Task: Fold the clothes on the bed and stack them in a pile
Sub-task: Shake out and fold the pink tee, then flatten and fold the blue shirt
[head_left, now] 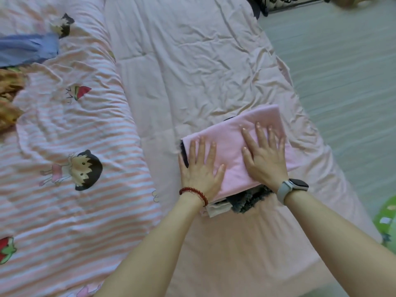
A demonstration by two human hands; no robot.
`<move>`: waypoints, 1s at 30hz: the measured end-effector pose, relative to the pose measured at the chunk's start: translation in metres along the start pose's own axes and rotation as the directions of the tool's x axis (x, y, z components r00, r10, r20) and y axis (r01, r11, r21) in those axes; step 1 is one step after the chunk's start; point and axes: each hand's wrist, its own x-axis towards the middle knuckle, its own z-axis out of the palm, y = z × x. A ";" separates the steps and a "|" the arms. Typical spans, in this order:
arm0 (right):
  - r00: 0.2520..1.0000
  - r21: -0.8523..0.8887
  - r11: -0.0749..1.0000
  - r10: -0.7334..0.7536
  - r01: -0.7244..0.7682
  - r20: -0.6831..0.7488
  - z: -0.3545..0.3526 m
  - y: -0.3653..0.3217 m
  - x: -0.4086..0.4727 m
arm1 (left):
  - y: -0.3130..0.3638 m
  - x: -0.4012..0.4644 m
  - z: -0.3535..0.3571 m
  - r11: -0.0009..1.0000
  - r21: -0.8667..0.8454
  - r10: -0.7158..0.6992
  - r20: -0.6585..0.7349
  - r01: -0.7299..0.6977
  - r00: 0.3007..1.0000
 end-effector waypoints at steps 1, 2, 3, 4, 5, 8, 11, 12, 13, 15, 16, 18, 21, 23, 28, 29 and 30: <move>1.000 0.002 1.000 0.022 -0.022 0.000 -0.002 -0.004 0.002 | -0.004 0.004 -0.004 1.000 -0.004 0.014 0.028 -0.014 1.000; 0.999 0.009 0.999 0.042 -0.042 -0.015 -0.006 -0.010 0.002 | -0.007 0.005 -0.011 0.999 -0.005 0.037 0.025 -0.037 0.999; 0.997 0.028 0.998 0.063 -0.062 -0.042 -0.011 -0.019 0.000 | -0.011 0.003 -0.018 0.999 -0.004 0.051 -0.003 -0.051 0.999; 0.995 0.059 0.996 0.074 -0.070 -0.072 -0.017 -0.030 -0.005 | -0.014 -0.003 -0.027 0.999 -0.015 0.045 -0.040 -0.046 0.998; 0.993 0.100 0.993 0.066 -0.056 -0.099 -0.020 -0.044 -0.012 | -0.020 -0.012 -0.034 0.999 -0.050 0.011 -0.086 -0.015 0.996; 0.996 0.193 0.981 -0.005 0.022 -0.091 -0.020 -0.095 -0.048 | -0.049 -0.055 -0.053 0.971 -0.189 -0.183 -0.182 0.148 0.966; 0.992 0.251 0.960 -0.122 0.124 -0.025 -0.014 -0.167 -0.098 | -0.113 -0.126 -0.070 0.888 -0.317 -0.404 -0.191 0.333 0.895; 0.986 0.272 0.948 -0.167 0.163 -0.010 -0.011 -0.193 -0.117 | -0.137 -0.155 -0.074 0.847 -0.358 -0.476 -0.178 0.394 0.861; 0.978 0.293 0.936 -0.207 0.196 0.007 -0.007 -0.219 -0.136 | -0.163 -0.184 -0.079 0.808 -0.388 -0.536 -0.172 0.444 0.826; 0.960 0.330 0.913 -0.273 0.240 0.057 0.001 -0.272 -0.173 | -0.211 -0.243 -0.086 0.750 -0.407 -0.623 -0.171 0.521 0.763; 0.950 0.348 0.900 -0.304 0.262 0.071 0.005 -0.299 -0.191 | -0.237 -0.271 -0.089 0.725 -0.406 -0.657 -0.170 0.556 0.734; 0.923 0.367 0.873 -0.375 0.322 0.082 0.012 -0.351 -0.224 | -0.287 -0.321 -0.096 0.684 -0.399 -0.709 -0.166 0.611 0.685; 0.885 0.363 0.845 -0.455 0.392 0.103 0.023 -0.424 -0.261 | -0.361 -0.384 -0.112 0.643 -0.398 -0.754 -0.180 0.654 0.632; 0.863 0.362 0.837 -0.485 0.411 0.141 0.031 -0.466 -0.279 | -0.402 -0.418 -0.120 0.622 -0.396 -0.775 -0.188 0.676 0.603; 0.819 0.329 0.814 -0.549 0.479 0.168 0.039 -0.556 -0.294 | -0.482 -0.464 -0.134 0.575 -0.400 -0.814 -0.189 0.714 0.550; 0.812 0.321 0.808 -0.560 0.494 0.163 0.039 -0.570 -0.293 | -0.493 -0.466 -0.137 0.573 -0.384 -0.816 -0.179 0.724 0.550; 0.803 0.314 0.800 -0.575 0.511 0.157 0.039 -0.581 -0.290 | -0.501 -0.467 -0.139 0.573 -0.372 -0.816 -0.177 0.730 0.551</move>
